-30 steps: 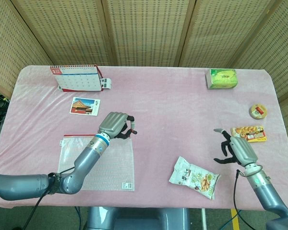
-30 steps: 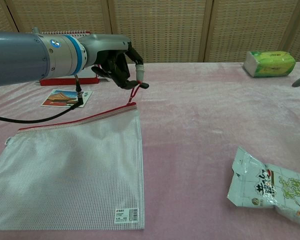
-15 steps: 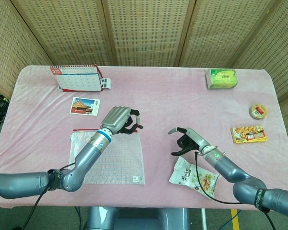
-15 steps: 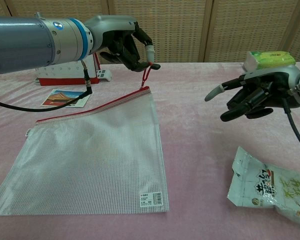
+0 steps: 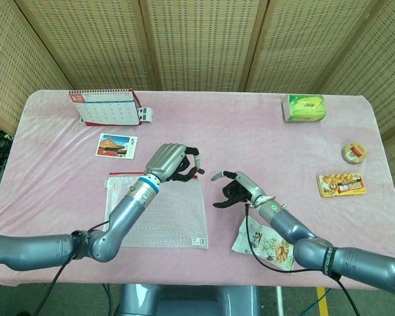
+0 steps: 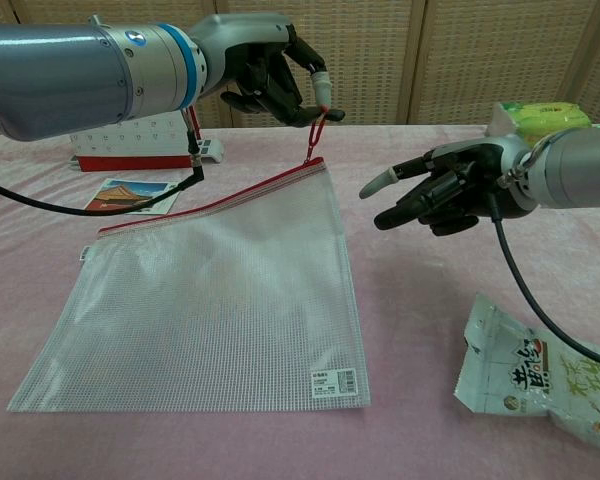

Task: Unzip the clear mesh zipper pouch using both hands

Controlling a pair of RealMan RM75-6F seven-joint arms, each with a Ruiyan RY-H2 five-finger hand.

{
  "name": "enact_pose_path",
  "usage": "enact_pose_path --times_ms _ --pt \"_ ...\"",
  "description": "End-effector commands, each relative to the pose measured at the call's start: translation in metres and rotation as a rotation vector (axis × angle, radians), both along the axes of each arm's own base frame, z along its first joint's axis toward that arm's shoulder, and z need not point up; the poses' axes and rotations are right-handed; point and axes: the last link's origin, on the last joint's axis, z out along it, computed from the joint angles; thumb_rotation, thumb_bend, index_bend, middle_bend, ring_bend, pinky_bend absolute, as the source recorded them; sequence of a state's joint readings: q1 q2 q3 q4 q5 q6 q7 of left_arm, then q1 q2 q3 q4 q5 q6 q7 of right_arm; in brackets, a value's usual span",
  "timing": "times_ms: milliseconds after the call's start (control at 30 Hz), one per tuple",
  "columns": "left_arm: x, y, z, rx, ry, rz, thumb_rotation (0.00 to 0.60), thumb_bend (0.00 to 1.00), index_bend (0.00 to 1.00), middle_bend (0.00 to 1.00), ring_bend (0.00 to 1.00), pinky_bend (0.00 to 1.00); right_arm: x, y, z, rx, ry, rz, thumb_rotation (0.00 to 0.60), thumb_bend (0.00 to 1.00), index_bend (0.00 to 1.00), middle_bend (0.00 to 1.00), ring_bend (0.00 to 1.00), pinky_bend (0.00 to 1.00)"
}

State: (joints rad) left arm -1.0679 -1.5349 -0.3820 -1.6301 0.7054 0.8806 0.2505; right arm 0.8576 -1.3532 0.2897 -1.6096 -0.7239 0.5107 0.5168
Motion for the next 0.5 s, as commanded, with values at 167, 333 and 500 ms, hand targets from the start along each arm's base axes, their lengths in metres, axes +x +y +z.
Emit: enact_pose_path --times_ms 167,333,500 --pt "0.005 -0.004 -0.007 -0.012 -0.032 0.008 0.6 0.78 0.79 0.99 0.89 1.0 0.012 -0.005 -0.002 -0.01 -0.082 -0.076 0.6 0.09 0.36 0.94 0.97 1.0" --pt "0.01 -0.008 -0.01 -0.003 -0.063 0.003 0.6 0.78 0.79 0.99 0.89 1.0 0.017 -0.006 -0.004 -0.017 -0.112 -0.101 0.6 0.12 0.39 0.94 0.97 1.0" --pt "0.014 -0.01 -0.012 -0.008 -0.076 0.005 0.6 0.78 0.79 0.99 0.89 1.0 0.019 -0.007 -0.006 -0.032 -0.122 -0.112 0.6 0.17 0.43 0.95 0.97 1.0"
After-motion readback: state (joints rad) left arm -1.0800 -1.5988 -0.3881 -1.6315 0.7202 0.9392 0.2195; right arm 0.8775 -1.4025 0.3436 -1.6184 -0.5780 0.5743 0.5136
